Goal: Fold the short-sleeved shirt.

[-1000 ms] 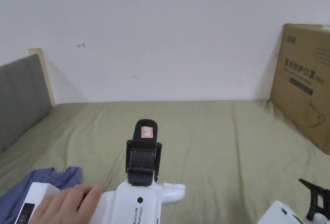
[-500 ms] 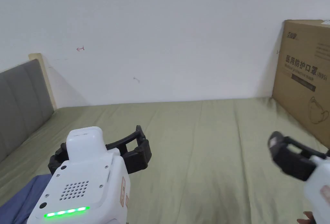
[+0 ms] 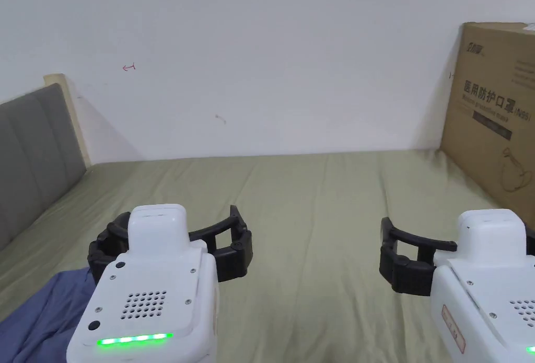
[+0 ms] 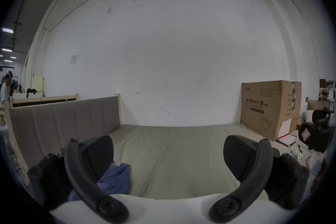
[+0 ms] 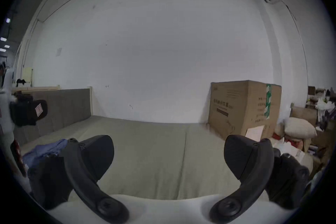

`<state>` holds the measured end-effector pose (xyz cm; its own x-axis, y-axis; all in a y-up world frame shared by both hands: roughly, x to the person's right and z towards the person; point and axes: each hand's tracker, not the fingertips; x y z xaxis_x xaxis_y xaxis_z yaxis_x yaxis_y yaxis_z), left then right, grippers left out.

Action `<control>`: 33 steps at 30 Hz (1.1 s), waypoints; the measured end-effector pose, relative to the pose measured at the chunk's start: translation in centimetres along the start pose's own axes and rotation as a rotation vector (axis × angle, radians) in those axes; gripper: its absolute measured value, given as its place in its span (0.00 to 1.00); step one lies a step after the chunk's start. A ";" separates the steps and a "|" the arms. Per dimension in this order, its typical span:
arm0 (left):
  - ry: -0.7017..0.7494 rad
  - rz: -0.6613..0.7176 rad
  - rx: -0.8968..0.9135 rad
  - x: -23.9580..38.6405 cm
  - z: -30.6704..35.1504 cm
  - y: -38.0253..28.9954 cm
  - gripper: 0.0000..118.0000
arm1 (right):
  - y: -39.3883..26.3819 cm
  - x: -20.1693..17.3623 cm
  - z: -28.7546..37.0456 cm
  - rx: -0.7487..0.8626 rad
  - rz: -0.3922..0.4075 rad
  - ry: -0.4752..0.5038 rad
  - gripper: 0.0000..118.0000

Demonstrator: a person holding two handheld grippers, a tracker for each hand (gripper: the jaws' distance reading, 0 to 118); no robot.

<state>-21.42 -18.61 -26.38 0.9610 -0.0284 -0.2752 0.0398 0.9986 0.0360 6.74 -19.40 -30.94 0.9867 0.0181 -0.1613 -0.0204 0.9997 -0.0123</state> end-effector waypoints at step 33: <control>-0.040 -0.071 -0.106 0.9 -0.8 -0.1 0.00 | -0.3 2.8 -0.6 -0.129 -0.144 0.057 0.00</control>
<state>-20.78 -18.73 -27.35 0.9671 -0.0986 -0.2346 0.0809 0.9932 -0.0842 9.37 -19.68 -31.99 0.9703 -0.1294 -0.2046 0.0961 0.9815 -0.1654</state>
